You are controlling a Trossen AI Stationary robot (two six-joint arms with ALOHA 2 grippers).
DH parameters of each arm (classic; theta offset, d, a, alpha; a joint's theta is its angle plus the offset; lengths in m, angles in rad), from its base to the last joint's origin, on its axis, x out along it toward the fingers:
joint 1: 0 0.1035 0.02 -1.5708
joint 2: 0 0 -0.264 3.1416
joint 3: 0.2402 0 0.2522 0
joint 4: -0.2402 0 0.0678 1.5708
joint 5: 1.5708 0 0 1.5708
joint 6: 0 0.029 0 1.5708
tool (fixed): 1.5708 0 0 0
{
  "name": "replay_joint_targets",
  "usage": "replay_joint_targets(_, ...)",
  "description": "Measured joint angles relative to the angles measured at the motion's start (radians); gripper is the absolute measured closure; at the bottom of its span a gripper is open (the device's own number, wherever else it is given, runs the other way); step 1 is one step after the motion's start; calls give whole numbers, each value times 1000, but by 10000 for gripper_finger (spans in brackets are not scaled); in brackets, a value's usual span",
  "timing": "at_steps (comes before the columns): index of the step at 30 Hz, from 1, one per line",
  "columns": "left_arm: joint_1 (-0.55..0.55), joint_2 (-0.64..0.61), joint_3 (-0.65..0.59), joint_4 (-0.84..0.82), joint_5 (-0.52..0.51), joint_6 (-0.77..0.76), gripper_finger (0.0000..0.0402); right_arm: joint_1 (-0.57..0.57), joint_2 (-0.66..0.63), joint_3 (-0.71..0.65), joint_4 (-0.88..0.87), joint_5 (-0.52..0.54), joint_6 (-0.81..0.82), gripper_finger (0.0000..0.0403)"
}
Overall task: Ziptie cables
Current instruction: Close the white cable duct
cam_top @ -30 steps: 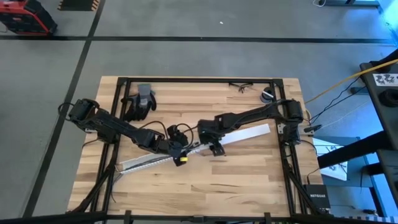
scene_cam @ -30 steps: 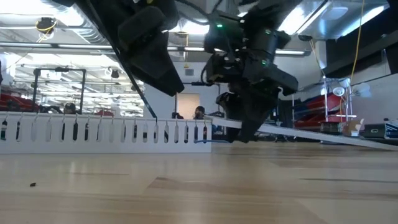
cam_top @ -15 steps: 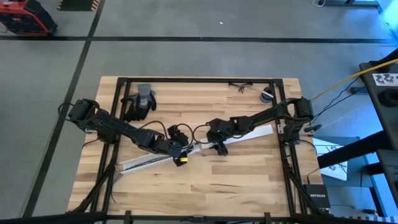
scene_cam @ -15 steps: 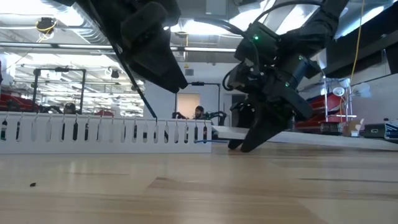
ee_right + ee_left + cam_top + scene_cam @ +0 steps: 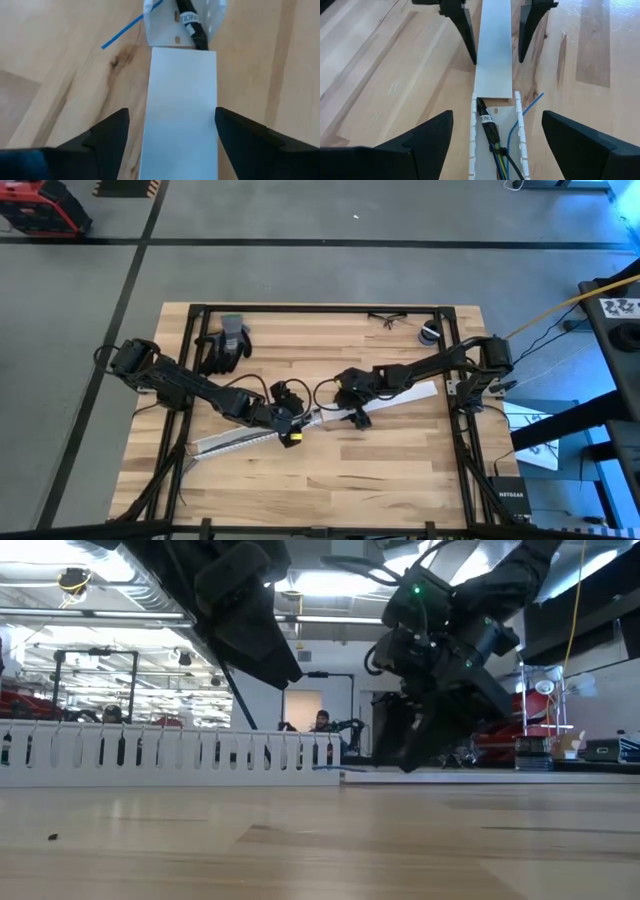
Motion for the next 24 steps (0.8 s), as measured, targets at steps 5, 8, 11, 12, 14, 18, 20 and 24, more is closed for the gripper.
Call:
replay_joint_targets(5,0,0,0,-2,0,2,101,-2,34,-84,201,19,5,122)
replay_joint_targets(8,0,0,0,-2,0,2,101,-8,74,-146,377,2,53,126)
replay_joint_targets(11,0,0,0,-3,0,2,101,-13,120,-175,484,-11,94,127)
replay_joint_targets(12,0,0,0,-1,0,2,101,-13,135,-179,502,-16,109,127)
replay_joint_targets(14,0,0,0,-2,0,2,101,-14,158,-181,531,-29,124,127)
replay_joint_targets(18,0,0,0,-1,0,2,101,-6,201,-181,601,-30,131,129)
replay_joint_targets(20,0,0,0,-1,0,2,101,-5,214,-181,626,-28,132,138)
replay_joint_targets(24,-2,0,0,-1,0,1,101,-6,218,-180,631,-21,128,180)
